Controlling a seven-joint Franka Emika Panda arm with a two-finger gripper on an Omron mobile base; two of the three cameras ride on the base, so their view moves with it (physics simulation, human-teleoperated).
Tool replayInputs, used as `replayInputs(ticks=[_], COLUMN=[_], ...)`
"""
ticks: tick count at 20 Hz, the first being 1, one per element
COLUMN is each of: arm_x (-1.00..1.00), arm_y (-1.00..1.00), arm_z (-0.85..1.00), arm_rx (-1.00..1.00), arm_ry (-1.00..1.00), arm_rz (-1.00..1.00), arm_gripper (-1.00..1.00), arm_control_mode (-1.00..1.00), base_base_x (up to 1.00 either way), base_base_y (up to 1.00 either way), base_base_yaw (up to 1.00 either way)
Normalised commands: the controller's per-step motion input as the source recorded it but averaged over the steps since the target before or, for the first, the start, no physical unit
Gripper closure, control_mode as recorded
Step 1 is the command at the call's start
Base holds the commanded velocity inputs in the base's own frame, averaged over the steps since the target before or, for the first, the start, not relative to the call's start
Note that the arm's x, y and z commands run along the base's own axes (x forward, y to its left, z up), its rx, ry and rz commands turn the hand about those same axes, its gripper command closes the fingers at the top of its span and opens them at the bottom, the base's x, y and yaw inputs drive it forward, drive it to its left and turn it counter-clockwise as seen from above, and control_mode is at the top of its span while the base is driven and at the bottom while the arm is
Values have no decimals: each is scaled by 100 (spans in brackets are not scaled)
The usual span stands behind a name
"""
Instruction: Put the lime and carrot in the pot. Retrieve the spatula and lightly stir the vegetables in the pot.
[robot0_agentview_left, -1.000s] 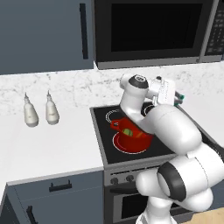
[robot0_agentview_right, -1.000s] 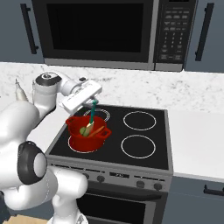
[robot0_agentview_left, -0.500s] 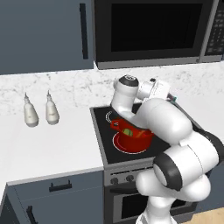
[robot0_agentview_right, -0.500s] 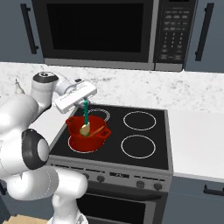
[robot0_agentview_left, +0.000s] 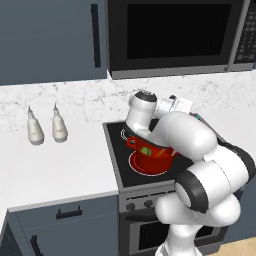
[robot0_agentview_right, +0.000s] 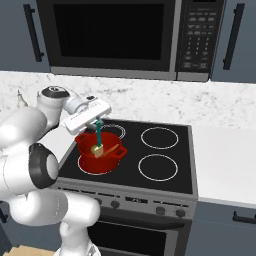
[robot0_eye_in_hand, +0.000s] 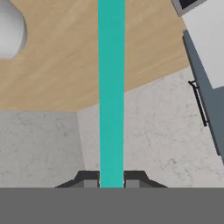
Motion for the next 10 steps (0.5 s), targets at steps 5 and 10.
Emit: replayInputs(ticks=[5, 10], arm_x=[7, 3], arm_y=[0, 0], arm_z=[-22, -19], arm_rx=[-3, -1], arm_ry=[0, 0], arm_rz=[0, 0], arm_gripper=[100, 100], arm_control_mode=[-100, -100], base_base_x=[0, 0], base_base_y=[0, 0], base_base_yaw=[0, 0])
